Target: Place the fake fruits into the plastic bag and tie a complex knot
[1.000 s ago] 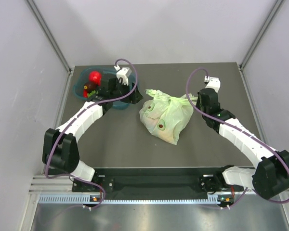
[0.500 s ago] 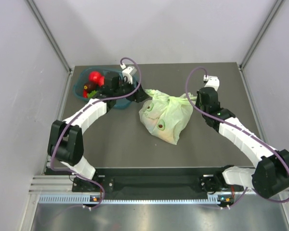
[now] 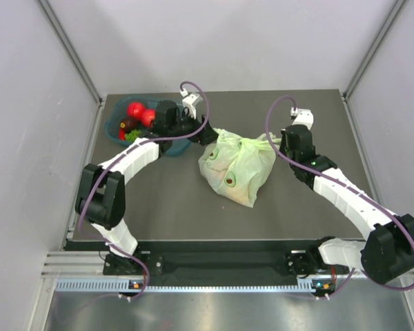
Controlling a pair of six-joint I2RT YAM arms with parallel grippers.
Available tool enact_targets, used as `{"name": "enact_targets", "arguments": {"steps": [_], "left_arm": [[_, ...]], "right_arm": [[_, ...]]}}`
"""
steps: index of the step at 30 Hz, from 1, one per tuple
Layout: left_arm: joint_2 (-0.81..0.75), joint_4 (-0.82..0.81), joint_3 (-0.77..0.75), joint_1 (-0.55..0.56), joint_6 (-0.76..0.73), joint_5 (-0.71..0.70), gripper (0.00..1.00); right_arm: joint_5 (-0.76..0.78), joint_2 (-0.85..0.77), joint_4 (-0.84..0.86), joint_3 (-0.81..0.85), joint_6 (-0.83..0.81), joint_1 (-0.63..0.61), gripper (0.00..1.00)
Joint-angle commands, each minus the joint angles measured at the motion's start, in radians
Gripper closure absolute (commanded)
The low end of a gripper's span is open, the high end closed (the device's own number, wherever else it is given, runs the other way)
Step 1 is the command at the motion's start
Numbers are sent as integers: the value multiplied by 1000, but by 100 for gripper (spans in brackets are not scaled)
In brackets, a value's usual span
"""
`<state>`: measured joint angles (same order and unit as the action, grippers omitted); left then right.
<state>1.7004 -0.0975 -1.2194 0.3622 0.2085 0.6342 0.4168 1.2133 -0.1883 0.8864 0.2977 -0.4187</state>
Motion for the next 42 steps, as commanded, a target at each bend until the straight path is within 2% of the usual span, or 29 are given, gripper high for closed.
{"name": "enact_targets", "arguments": {"steps": [1,3,6,7,10,11,13,18,21,26,29,36,42], "left_arm": [[14,-84,-57,3,-55,64,23],[21,-84,-60,3,-64,82,28],[24,-96,-57,4,-66,111,43],[24,-100,-51,4,-64,114,53],[21,-111,-43,7,-63,116,67],[21,-111,-43,7,-61,116,82],[18,-111,-43,11,-61,116,100],[-4,-108,-29,18,-60,84,100],[-30,-58,-25,32,-87,-9,100],[-67,88,-28,99,-169,-403,100],[-85,143,-25,113,-137,-593,100],[-108,222,-14,133,-87,-887,100],[-146,231,38,135,-44,-1014,100]], "right_arm": [[-10,-17,10,54,-8,-9,100],[-10,-17,10,55,-9,-9,100],[-10,-18,9,60,-12,-8,100],[-9,-17,9,60,-12,-8,100],[-13,-17,9,60,-12,-8,100],[-13,-18,9,59,-11,-8,100],[-15,-17,9,59,-9,-8,100],[-18,-15,10,57,-9,-8,100],[0,-8,-3,65,-9,-8,100],[160,66,-94,129,12,-9,100],[229,89,-111,123,24,-11,100],[342,121,-88,83,35,-11,100],[441,160,-66,45,50,-5,100]]}}
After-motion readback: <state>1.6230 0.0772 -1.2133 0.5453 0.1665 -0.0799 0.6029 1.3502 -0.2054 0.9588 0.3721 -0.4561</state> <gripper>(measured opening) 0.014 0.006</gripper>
